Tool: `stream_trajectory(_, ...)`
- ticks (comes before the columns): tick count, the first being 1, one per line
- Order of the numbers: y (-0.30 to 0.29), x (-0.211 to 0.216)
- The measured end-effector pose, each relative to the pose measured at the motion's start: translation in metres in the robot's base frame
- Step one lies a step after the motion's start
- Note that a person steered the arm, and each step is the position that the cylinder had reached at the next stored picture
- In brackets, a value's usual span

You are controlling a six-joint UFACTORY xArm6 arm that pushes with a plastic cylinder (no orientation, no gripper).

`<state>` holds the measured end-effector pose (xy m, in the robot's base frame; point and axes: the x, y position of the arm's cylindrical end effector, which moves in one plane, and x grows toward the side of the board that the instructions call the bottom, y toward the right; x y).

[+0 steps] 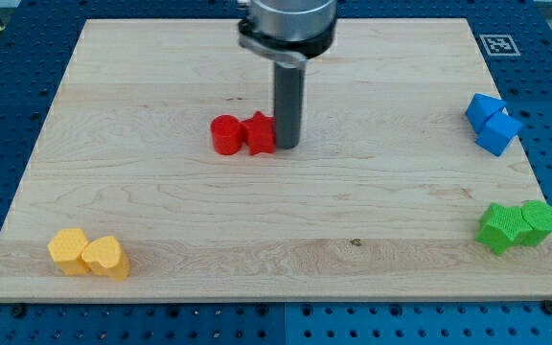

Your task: Move the red star and red circle slightly left and down

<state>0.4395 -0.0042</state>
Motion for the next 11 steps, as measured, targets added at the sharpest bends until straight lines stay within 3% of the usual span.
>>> stream_trajectory(3, 0.011, -0.051)
stream_trajectory(4, 0.005, -0.05)
stream_trajectory(8, -0.076, 0.05)
stream_trajectory(9, -0.086, 0.054)
stream_trajectory(11, -0.068, 0.011)
